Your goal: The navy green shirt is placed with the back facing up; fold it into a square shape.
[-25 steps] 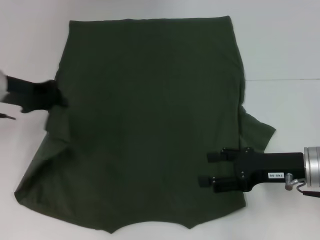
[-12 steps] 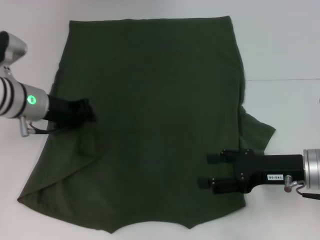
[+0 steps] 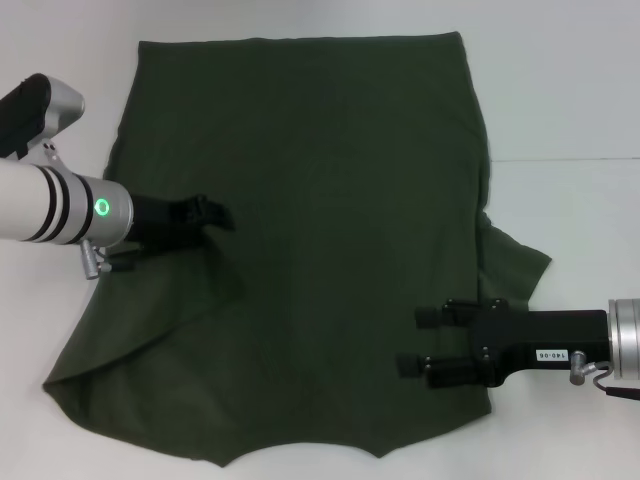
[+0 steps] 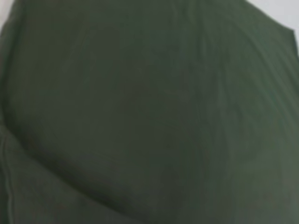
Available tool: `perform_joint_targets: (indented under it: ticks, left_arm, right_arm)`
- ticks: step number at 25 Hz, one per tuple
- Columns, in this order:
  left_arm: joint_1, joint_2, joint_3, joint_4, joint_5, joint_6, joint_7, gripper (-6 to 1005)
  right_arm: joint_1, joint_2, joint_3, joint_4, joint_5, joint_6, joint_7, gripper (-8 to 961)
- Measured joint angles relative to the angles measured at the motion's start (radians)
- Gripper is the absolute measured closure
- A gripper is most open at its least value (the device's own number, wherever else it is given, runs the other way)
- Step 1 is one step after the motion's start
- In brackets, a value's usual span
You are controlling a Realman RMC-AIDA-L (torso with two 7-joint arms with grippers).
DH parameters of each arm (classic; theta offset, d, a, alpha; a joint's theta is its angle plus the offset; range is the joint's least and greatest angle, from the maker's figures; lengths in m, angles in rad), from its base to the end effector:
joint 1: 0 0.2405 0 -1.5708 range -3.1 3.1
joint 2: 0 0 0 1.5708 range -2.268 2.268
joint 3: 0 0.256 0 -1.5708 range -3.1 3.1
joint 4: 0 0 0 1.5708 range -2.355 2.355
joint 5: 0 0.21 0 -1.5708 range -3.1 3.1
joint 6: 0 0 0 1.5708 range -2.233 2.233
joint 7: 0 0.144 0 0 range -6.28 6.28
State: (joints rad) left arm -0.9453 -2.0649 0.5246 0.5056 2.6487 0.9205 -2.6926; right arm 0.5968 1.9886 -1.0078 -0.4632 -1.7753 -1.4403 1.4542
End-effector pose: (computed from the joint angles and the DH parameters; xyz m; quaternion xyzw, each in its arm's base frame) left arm -0.2364 0.4550 -0.0089 -0.6936 -0.6558 -0.1235 0.2713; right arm 0.2538 0.3406 -0.0225 -0.9389 0.2555 0.2191 0.0720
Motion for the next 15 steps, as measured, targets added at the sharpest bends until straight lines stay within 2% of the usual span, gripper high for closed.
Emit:
perform_joint_targets:
  ticks: [6, 10, 14, 15]
  left_arm:
    - [0.003, -0.003, 0.021, -0.008, -0.030, -0.024, 0.021, 348]
    - [0.006, -0.001, 0.086, -0.002, -0.030, -0.041, 0.013, 288]
    - [0.007, 0.006, 0.102, 0.000, -0.029, -0.036, 0.011, 229]
    - [0.009, 0.015, 0.105, 0.001, -0.029, -0.015, 0.009, 214]
  right_arm:
    - [0.000, -0.001, 0.000, 0.000, -0.001, 0.000, 0.006, 34]
    - [0.000, -0.001, 0.000, 0.000, -0.001, 0.000, 0.008, 35]
    - [0.000, 0.000, 0.000, 0.000, -0.001, 0.000, 0.009, 35]
    - [0.000, 0.000, 0.000, 0.000, -0.001, 0.000, 0.009, 35]
